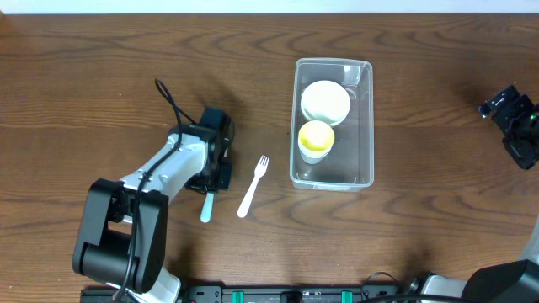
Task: Pack container
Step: 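Carry the mint spoon into the container's near end and lower it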
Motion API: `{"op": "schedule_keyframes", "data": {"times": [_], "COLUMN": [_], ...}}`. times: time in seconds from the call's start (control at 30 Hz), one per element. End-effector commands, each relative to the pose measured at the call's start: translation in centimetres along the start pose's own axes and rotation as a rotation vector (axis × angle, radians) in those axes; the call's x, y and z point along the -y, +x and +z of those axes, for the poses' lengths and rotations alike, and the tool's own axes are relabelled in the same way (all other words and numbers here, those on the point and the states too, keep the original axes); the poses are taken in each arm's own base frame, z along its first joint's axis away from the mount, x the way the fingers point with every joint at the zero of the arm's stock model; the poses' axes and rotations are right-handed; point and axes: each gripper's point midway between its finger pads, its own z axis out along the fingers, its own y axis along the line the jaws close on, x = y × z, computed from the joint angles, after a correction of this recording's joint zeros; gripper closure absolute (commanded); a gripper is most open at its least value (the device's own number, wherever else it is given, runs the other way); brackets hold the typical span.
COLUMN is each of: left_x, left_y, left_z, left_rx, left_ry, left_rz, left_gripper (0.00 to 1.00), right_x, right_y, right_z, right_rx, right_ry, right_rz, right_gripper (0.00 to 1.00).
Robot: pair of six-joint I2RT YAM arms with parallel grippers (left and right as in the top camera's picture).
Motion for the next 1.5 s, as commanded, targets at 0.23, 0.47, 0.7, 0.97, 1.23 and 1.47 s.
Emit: {"op": "schedule_keyframes", "data": {"times": [0.23,0.47,0.7,0.97,1.23,1.47], "left_x": [3.0,12.2,24.0,31.2,33.6,33.4], "left_y": [-4.6,-4.1,-4.2,-6.5,-8.8,-9.6], "left_z": [-16.4,-26.6,-26.3,-17.5,-13.8,-13.8], "left_rx": [0.235,0.523,0.622,0.499,0.51,0.519], "left_ry": [0.02,0.162,0.311,0.325,0.327,0.336], "left_rz": [0.06,0.174,0.311,0.268,0.348,0.316], "left_gripper": [0.94,0.94,0.94,0.94,0.94,0.94], "right_x": [0.1,0.1,0.1,0.1,0.1,0.1], "right_y": [-0.1,-0.1,-0.1,-0.1,-0.1,-0.1], "right_z": [0.0,0.0,0.0,0.0,0.0,0.0], "right_rx": [0.001,0.001,0.001,0.001,0.001,0.001], "right_ry": [0.001,0.001,0.001,0.001,0.001,0.001], "right_rz": [0.012,0.012,0.012,0.011,0.011,0.011], "right_gripper": [0.01,0.01,0.01,0.01,0.01,0.01]}}
